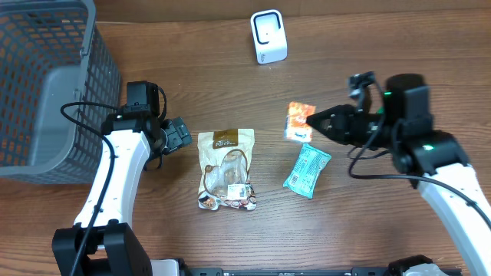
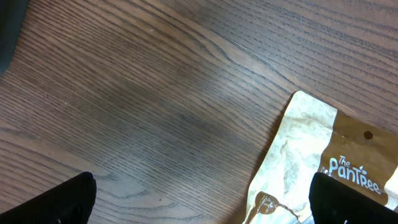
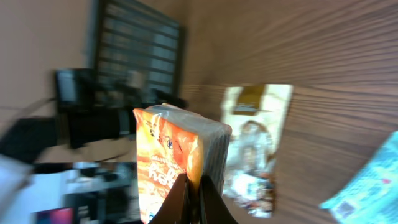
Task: Scan the item barcode
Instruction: 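Lift the juice box and rotate it with the right gripper, then hold the juice box in front of the white scanner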
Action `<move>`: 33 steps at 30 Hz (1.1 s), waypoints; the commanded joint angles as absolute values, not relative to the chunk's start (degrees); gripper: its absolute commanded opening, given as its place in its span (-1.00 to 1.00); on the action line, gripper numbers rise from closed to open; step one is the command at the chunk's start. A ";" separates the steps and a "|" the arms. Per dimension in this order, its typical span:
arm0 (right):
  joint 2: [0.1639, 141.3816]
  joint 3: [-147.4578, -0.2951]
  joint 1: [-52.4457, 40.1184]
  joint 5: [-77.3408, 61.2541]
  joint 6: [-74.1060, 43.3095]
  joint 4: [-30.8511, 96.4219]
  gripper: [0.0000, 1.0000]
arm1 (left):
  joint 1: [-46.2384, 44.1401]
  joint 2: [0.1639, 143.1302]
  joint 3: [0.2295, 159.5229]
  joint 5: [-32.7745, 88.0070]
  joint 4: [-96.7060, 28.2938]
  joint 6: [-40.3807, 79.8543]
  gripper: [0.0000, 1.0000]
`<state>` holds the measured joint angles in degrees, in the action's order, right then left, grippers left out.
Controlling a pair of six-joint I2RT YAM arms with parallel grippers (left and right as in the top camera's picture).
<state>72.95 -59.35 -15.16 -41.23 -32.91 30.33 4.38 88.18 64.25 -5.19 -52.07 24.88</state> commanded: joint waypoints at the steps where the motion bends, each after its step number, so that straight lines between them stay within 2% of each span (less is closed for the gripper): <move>1: 76.75 -59.24 -20.03 -27.38 -29.71 30.15 -0.93 | 4.49 88.05 65.08 -5.76 -52.05 24.23 1.00; 5: 81.76 -59.24 -23.44 -21.80 -27.18 29.45 -0.93 | 4.49 88.05 65.08 -5.78 -52.05 24.23 1.00; 11: 85.21 -59.57 -24.03 -21.89 -24.99 29.17 -0.93 | 4.49 88.05 65.08 -5.78 -52.03 24.23 1.00; 16: 85.21 -66.52 -24.03 -19.86 -25.26 33.85 -0.93 | 4.49 88.05 65.08 -5.78 -52.05 24.23 0.99; 20: 86.13 -77.73 -23.99 -13.52 -25.19 42.15 -0.93 | 4.49 88.05 65.08 -5.78 -52.05 24.23 1.00; 27: 97.01 -109.84 -23.99 -5.85 -18.09 63.29 -0.93 | 4.49 88.05 65.08 -5.78 -52.05 24.23 1.00; 33: 106.34 -126.48 -24.14 1.76 -12.58 66.52 -0.93 | 4.49 88.05 65.08 -5.78 -52.05 24.23 0.99</move>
